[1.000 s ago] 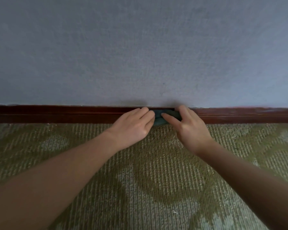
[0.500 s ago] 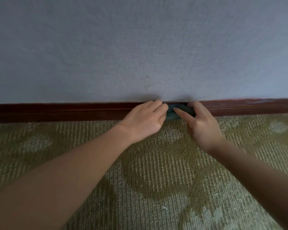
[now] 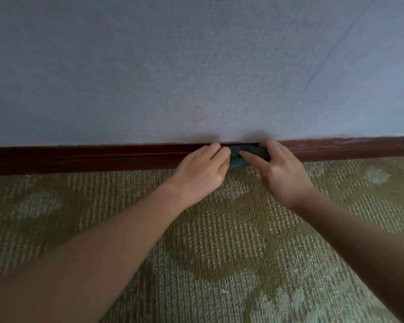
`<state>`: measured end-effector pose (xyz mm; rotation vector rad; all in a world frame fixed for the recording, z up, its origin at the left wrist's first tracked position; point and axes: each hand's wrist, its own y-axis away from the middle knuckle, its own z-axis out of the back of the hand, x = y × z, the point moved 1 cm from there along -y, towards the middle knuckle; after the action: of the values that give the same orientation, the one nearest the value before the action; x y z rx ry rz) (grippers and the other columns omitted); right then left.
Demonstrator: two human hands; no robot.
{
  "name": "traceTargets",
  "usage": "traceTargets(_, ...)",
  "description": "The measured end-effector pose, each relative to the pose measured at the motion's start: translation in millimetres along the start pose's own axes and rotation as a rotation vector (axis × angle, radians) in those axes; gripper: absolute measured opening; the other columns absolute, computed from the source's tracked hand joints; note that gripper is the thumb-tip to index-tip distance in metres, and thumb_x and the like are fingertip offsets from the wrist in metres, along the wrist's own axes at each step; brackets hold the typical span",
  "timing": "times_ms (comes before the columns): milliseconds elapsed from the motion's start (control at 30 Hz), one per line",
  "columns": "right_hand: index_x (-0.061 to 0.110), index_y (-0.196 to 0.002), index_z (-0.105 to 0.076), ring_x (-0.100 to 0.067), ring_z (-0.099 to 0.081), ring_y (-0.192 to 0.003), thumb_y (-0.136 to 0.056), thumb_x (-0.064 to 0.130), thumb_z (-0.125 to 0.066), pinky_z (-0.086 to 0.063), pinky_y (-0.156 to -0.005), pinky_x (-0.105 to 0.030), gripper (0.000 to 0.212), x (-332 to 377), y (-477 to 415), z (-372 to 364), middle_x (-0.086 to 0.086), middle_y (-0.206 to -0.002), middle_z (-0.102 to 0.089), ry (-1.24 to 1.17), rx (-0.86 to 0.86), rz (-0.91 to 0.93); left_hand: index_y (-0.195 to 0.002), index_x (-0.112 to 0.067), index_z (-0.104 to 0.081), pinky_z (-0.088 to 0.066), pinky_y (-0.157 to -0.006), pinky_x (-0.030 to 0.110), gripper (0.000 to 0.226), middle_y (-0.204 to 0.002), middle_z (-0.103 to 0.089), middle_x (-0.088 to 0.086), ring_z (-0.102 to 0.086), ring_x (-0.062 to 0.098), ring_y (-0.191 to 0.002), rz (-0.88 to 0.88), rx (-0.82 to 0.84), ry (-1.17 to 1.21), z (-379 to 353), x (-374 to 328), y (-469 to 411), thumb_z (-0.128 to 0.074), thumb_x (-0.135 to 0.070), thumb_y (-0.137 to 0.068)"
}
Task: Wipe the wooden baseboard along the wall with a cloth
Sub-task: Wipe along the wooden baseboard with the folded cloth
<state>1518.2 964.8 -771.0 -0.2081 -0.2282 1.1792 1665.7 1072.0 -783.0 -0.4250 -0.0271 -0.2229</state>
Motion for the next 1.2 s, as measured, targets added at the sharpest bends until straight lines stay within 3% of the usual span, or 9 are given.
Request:
traceTargets(67, 0.003, -0.109, -0.067, -0.038, -0.055, -0.065, -0.078, 0.002, -0.045, -0.050, -0.051, -0.041, 0.037, -6.8, 2.7, 4.0, -0.025, -0.081, -0.054, 0.020, 0.001, 0.009, -0.087, 0.008, -0.070, -0.050, -0.058, 0.027, 0.018, -0.079, -0.064, 0.012, -0.060, 0.024, -0.071, 0.009, -0.017, 0.007, -2.8, -4.6, -5.9, -0.071, 0.007, -0.070)
traceTargets(233, 0.000, -0.107, -0.067, -0.040, -0.057, -0.070, -0.065, -0.016, -0.067, -0.051, -0.054, -0.043, 0.045, -17.1, 9.6, 6.2, -0.027, -0.085, -0.056, 0.041, 0.020, -0.037, -0.088, 0.004, -0.070, -0.052, -0.064, 0.027, 0.020, -0.084, -0.064, 0.009, -0.060, 0.022, -0.076, 0.007, -0.001, 0.007, -6.9, -13.0, -16.7, -0.072, 0.005, -0.068)
traceTargets(400, 0.000, -0.107, -0.067, -0.043, -0.058, -0.080, -0.063, -0.021, -0.067, -0.054, -0.058, -0.049, 0.049, -14.9, 10.1, 1.0, -0.029, -0.091, -0.057, -0.001, 0.032, -0.088, -0.086, 0.002, -0.071, -0.049, -0.064, 0.024, 0.018, -0.084, -0.064, 0.007, -0.060, 0.019, -0.075, 0.021, 0.017, 0.021, -4.1, -12.6, -17.4, -0.074, 0.001, -0.069)
traceTargets(1200, 0.001, -0.107, -0.068, -0.041, -0.059, -0.078, -0.063, -0.021, -0.069, -0.054, -0.056, -0.045, 0.050, -18.7, 11.8, 0.7, -0.028, -0.090, -0.057, 0.000, 0.029, -0.066, -0.088, 0.005, -0.070, -0.050, -0.062, 0.025, 0.025, -0.082, -0.064, 0.009, -0.060, 0.021, -0.073, 0.088, -0.021, 0.081, -11.0, -16.1, -15.1, -0.077, 0.004, -0.064)
